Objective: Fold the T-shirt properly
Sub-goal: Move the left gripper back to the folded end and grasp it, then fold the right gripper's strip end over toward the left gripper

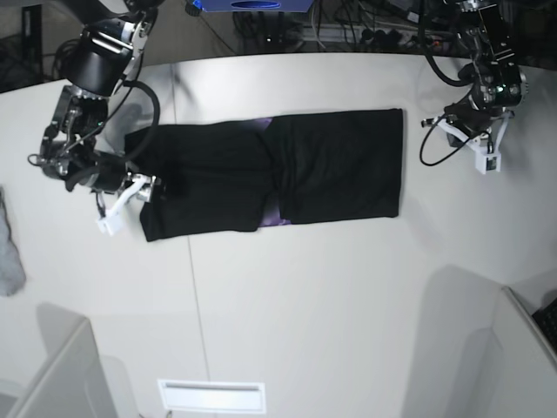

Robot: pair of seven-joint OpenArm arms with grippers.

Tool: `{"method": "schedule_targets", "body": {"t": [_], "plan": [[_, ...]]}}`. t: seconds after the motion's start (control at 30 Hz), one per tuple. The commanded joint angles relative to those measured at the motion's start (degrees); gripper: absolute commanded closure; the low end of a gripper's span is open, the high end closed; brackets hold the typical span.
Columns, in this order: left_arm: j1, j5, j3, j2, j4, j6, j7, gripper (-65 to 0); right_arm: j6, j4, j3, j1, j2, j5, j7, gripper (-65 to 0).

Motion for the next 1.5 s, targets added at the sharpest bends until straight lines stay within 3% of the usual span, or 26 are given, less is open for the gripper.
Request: {"method": "schedule_targets", "body": {"t": [0.0, 0.1, 0.4, 0.47, 0.53, 0.57, 0.77, 1.0, 1.17, 1.3, 1.47], "plan": [[-0.8, 0.3, 0.8, -0.5, 0.6, -0.3, -0.9, 0.0, -0.1, 0.1, -0.3, -0.5, 0.1, -1.8, -2.3, -43.8], [-2.3, 2.7, 2.7, 0.5, -0.5, -0.3, -0.9, 0.0, -0.1, -0.3, -2.1, -0.8, 0.1, -1.8, -1.7, -41.3], [-5.1, 3.5, 3.8, 0.9, -3.9, -0.3, -0.9, 0.0, -0.5, -0.3, -3.8, -0.8, 0.7, -2.0, 2.3, -21.9], [-6.8, 3.6, 5.3, 0.9, -5.7, -0.3, -0.9, 0.0, -2.3, -0.3, -3.9, -0.7, 1.4, -2.1, 3.3, -14.6], [-8.1, 3.6, 7.9, 0.7, -7.6, -0.3, -0.9, 0.0, -3.5, -0.1, -4.0, -0.6, 1.9, -2.1, 4.5, -1.4], [-8.9, 3.6, 8.8, 0.7, -8.3, -0.3, -0.9, 0.0, -3.9, 0.3, -4.0, -0.5, 1.9, -2.1, 5.0, 0.0], [-11.6, 3.6, 14.0, 0.8, -9.3, -0.2, -0.9, 0.0, -4.7, 5.7, -4.2, -0.8, 1.8, -2.1, 5.1, 0.0], [-13.4, 3.6, 17.9, 0.8, -9.1, -0.2, -0.9, 0.0, -5.1, 17.7, -11.9, -3.2, 1.4, -2.1, 5.7, 0.0], [-14.5, 3.6, 17.9, 0.8, -8.8, -0.3, -0.9, 0.0, -12.9, 26.2, -15.3, -5.6, 0.0, -2.0, 5.7, 0.0], [-14.8, 3.6, 19.0, 0.7, -8.7, -0.3, -0.9, 0.0, -13.7, 33.1, -17.5, -7.1, -0.9, -2.0, 5.5, 0.0], [-14.2, 3.6, 21.7, 0.5, -8.7, -0.3, -0.9, 0.0, -16.9, 38.7, -18.8, -9.0, -5.0, -2.0, 5.0, 0.0]]}}
